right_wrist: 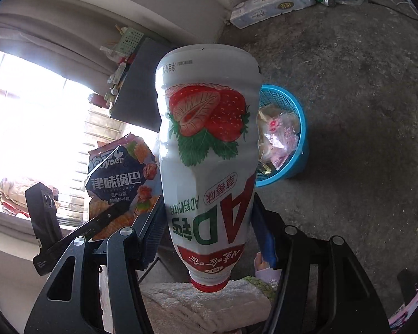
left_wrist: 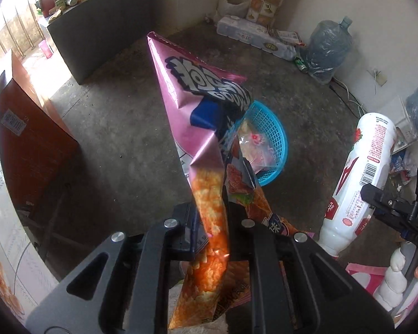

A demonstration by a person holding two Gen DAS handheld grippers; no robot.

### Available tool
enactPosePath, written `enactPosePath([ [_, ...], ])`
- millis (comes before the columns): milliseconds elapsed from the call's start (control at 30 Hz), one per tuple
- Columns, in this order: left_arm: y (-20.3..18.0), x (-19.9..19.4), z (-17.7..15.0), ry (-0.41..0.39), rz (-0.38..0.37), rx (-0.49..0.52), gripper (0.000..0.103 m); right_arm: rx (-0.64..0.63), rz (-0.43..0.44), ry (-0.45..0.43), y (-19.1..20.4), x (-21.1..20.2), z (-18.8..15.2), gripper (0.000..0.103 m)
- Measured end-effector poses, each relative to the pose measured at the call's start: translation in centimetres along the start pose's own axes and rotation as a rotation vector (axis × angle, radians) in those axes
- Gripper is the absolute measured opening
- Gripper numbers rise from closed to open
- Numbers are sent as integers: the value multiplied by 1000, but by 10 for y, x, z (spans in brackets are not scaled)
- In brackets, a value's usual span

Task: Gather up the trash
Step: 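Carry the bottle and chip bag over the blue wastebasket with both tools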

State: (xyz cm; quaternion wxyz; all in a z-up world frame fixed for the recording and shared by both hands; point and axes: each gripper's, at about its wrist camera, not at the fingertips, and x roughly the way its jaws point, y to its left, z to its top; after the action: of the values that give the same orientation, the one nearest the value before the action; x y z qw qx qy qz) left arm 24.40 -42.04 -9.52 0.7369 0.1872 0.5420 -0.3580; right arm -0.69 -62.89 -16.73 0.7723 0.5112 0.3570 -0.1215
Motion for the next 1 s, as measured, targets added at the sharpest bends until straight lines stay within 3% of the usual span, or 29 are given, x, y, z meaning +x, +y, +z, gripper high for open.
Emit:
enactPosePath([
  [200,2,72,27,105,41,-10,12,-27,-179,112,-16,89,63,58],
  [367,8,111,45,122,28,-39,16,-28,-309,182,-45,178,115,60],
  [467,5,132,56,126,17,-54,16,11,-374,185,-64,208,123,60],
  [600,-4,154,74,113,-26,-70,16,47,-341,138,-75,205,115,60],
  [900,-29,199,106,102,-189,-190,17,107,-263,54,-103,155,96,60],
  [1000,-55,199,114,68,-227,-118,17,119,-250,51,-110,144,88,60],
])
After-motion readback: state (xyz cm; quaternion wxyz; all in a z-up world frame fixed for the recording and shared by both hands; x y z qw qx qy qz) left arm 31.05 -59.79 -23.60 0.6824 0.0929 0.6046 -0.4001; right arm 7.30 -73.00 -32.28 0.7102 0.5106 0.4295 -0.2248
